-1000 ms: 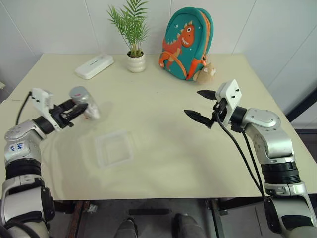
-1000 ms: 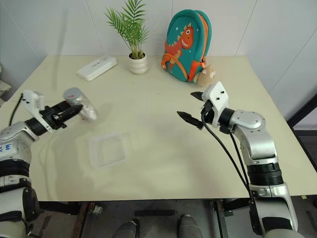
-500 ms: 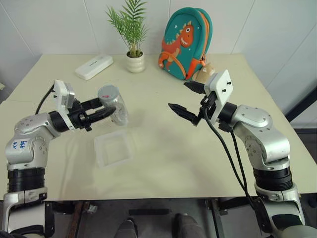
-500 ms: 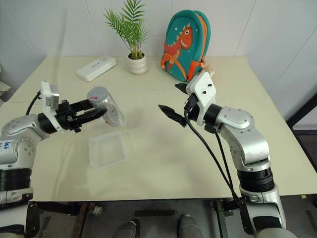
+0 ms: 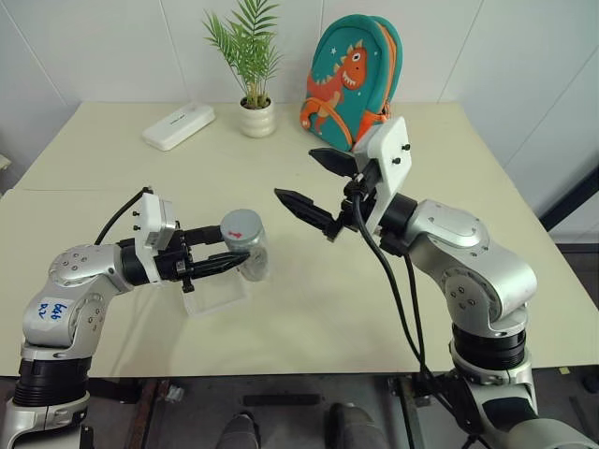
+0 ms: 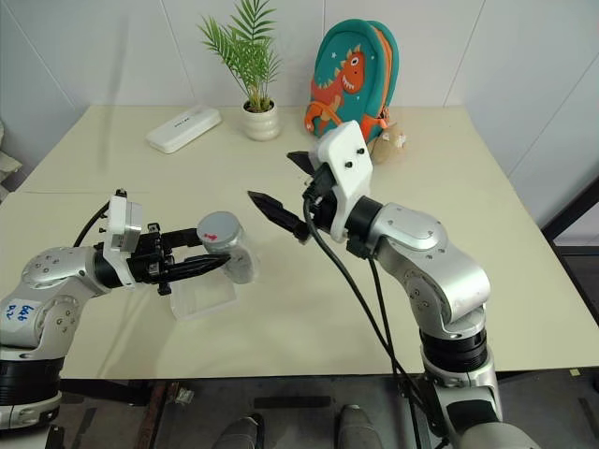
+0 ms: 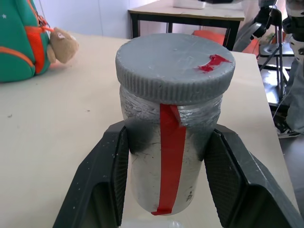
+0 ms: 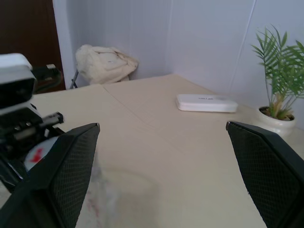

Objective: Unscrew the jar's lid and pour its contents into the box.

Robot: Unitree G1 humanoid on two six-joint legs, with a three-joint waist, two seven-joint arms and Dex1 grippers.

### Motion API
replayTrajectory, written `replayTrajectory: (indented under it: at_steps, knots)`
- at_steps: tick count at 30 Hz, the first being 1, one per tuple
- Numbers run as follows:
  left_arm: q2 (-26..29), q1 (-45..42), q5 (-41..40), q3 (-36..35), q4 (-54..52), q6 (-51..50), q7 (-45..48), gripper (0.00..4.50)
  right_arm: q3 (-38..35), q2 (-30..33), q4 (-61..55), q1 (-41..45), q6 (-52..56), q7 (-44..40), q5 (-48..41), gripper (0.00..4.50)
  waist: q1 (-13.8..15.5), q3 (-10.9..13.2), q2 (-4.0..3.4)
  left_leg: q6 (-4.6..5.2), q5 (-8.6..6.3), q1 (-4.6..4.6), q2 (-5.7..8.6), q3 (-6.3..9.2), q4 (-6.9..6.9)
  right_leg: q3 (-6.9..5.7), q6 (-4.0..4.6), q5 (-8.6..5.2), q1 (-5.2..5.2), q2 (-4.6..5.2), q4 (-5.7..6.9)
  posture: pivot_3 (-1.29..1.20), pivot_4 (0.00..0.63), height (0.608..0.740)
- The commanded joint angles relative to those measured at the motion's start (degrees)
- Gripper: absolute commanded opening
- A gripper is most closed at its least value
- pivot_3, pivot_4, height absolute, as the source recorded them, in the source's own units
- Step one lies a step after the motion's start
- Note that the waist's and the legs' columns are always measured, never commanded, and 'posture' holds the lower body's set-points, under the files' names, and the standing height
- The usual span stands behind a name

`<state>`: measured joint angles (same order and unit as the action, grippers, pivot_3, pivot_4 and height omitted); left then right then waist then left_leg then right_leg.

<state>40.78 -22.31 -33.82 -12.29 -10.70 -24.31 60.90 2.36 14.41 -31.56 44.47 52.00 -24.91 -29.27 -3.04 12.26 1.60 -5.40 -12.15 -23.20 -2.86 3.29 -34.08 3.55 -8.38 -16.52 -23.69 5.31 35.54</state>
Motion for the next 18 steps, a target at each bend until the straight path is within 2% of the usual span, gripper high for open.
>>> replayTrajectory:
  at_steps: [1, 10, 18]
  knots:
    - [0.91, -0.76, -0.45, -0.67, -2.22, 1.83, 0.42, 1.94, 0.49, -2.44, -4.22, 2.06, 3.57, 4.20, -2.20, 4.50, -0.07, 0.00, 0.00, 0.00, 0.00, 0.00, 0.00, 0.00, 0.00, 0.00, 0.00, 0.00, 0.00, 0.00, -0.01, 0.00, 0.150, 0.740]
    - [0.33, -2.67, 1.16, -0.53, 1.33, 7.05, 0.82, 1.94, 8.55, -2.66, -4.30, 1.75, 7.49, 9.68, 1.71, 4.50, -0.20, 0.00, -0.01, 0.01, -0.01, 0.00, 0.00, -0.01, 0.02, 0.00, 0.06, -0.03, -0.01, 0.00, -0.03, 0.00, 0.150, 0.740]
    - [0.82, -3.11, 0.44, 0.07, 2.26, 5.46, 1.61, 1.94, 12.22, -4.10, -2.32, 2.13, 3.58, 8.30, 3.70, 4.50, -0.14, 0.00, 0.00, 0.05, -0.03, -0.04, 0.00, -0.01, 0.10, -0.01, 0.05, -0.03, -0.06, 0.00, -0.08, 0.00, 0.150, 0.740]
